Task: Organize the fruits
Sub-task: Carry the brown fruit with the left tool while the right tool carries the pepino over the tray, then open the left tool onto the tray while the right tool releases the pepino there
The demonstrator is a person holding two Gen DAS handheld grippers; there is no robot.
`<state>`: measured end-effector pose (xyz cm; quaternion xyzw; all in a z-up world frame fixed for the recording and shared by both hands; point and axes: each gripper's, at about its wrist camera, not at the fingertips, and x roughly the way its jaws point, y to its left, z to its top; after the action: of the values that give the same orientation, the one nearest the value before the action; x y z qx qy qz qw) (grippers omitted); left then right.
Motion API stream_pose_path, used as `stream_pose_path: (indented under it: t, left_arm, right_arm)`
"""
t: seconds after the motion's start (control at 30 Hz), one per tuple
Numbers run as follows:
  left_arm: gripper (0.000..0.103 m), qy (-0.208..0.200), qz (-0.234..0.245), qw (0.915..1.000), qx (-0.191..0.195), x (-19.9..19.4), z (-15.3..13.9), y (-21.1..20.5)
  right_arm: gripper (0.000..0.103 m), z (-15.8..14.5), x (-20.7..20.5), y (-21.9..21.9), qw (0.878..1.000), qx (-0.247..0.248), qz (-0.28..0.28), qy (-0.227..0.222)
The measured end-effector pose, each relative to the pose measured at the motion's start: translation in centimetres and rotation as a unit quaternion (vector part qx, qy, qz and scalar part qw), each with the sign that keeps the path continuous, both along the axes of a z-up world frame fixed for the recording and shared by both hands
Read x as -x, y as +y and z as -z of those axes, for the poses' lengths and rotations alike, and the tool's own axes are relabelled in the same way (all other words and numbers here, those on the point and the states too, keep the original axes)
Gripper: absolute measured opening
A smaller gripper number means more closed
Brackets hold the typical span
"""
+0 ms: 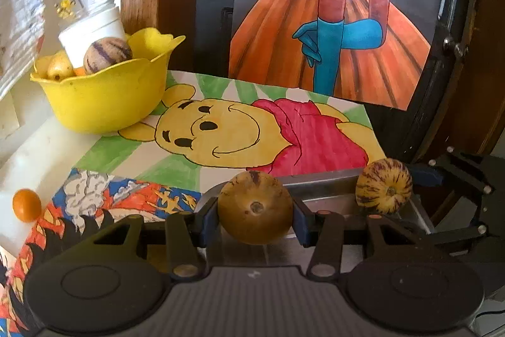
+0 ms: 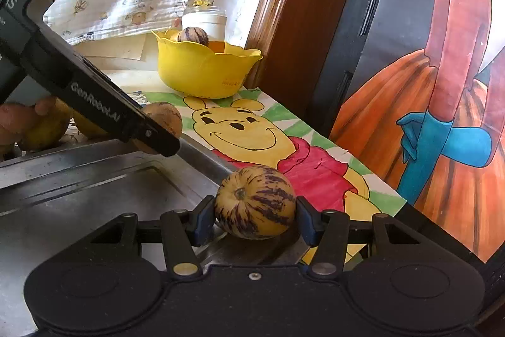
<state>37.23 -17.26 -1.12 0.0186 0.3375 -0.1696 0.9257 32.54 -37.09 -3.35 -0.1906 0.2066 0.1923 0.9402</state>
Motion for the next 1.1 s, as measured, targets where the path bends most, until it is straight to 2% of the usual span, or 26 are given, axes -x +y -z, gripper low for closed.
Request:
stream_pose_path:
  t: [0.37,0.47,0.6,0.73,0.83,0.97,1.1]
  left_arm:
    - [0.054,-0.010,0.012,0.9991,-0.040,0.0,0.4,-1.0]
    - [0.055,-0.012,0.009,0.9991,-0.040,0.2,0.4,-1.1]
    - [0.065,-0.009,-0.003,0.9996,-0.026,0.1,0.1,-0.5]
    - [0.069,-0.009,-0.008,0.9999,-0.008,0.7,-0.4,0.1]
    - [0.080,-0.017,-0.016,0.9997,0.008,1.8,-1.2,0.6]
    - [0.085,-0.030,-0.025,0.9990,0.022,3.8,-2.6,1.5]
    - [0.098,-0.046,-0.044,0.9973,0.037,6.3,-4.1,2.7]
  right_arm:
    - [0.057,-0.3,1.1,-0.1,1.000,0.003,0.003,-0.017]
    - [0.059,-0.3,1.4,-0.2,1.000,0.003,0.005,-0.017]
    - [0.062,-0.2,1.8,-0.3,1.000,0.002,0.009,-0.013]
    - [0.067,-0.4,2.8,-0.3,1.000,-0.005,0.015,-0.011]
    - [0.074,-1.3,3.9,-0.3,1.000,-0.018,0.019,-0.015]
    - [0.082,-2.8,5.8,-0.1,0.999,-0.035,0.026,-0.026]
    - [0.089,-4.5,7.9,0.0,0.998,-0.053,0.032,-0.033]
